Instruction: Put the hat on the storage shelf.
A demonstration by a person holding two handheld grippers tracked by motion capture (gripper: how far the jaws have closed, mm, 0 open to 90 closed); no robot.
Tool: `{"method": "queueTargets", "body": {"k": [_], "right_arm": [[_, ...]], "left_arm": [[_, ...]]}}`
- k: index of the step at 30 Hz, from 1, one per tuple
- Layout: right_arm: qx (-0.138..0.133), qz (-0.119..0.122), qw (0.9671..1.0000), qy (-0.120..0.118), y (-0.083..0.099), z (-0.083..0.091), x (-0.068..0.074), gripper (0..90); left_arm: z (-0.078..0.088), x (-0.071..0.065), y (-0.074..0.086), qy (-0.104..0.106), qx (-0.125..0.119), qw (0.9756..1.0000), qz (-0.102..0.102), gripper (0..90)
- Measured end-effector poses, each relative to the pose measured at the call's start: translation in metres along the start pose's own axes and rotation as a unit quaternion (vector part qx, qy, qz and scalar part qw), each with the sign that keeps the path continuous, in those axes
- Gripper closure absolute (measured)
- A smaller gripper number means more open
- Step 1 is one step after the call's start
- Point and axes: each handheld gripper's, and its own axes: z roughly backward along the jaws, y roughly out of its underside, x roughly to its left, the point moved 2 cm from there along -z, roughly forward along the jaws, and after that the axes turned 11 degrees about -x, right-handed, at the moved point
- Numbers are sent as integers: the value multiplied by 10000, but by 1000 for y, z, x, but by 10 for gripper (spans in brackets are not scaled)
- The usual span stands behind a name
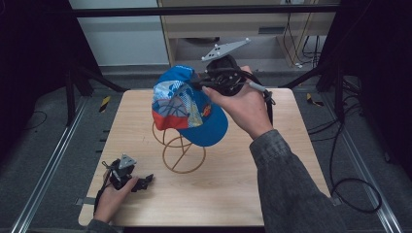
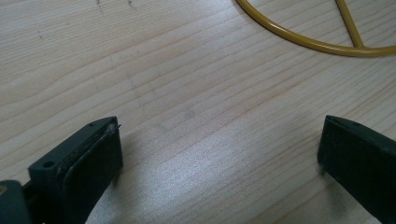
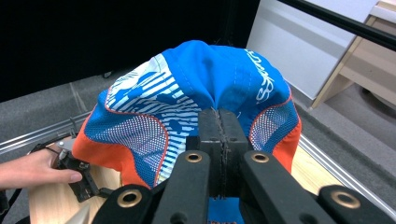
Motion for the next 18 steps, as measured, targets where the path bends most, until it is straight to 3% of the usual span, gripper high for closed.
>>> {"method": "queueTargets", "body": {"k": [18], "right_arm": [[331,60,9993,-159,3,-44,11,900]], "left_arm": [[0,0,0,2,-1,10000,-2,0]]}}
